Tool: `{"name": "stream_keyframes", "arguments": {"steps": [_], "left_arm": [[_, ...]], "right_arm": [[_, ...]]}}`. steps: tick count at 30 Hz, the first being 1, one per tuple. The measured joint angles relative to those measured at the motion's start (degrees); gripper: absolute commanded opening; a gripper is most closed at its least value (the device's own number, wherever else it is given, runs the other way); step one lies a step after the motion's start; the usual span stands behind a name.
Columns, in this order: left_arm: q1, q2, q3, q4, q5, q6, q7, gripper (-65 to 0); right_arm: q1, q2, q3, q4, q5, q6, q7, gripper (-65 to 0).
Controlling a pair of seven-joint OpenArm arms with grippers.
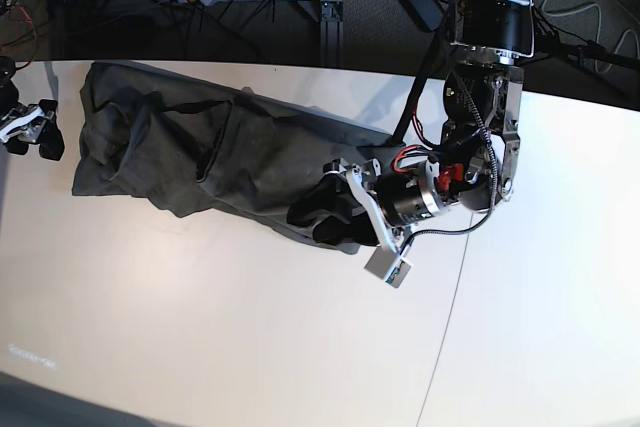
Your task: Fold the T-shirt properly
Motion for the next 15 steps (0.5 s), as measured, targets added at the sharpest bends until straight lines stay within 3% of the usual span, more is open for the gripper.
{"name": "stream_keyframes", "arguments": {"steps": [5, 15], "left_arm": [[0.35, -1.38, -0.02, 0.0, 0.22, 0.0, 0.02, -27.5], [0.33, -1.09, -0.02, 0.0, 0.94, 0.0, 0.0, -27.5]], "right_arm": [[-0.02, -0.26, -0.92, -4.5, 3.56, 0.0, -1.11, -20.3], [1.42, -2.32, -8.39, -6.69, 4.26, 0.0, -1.22, -20.3]]}}
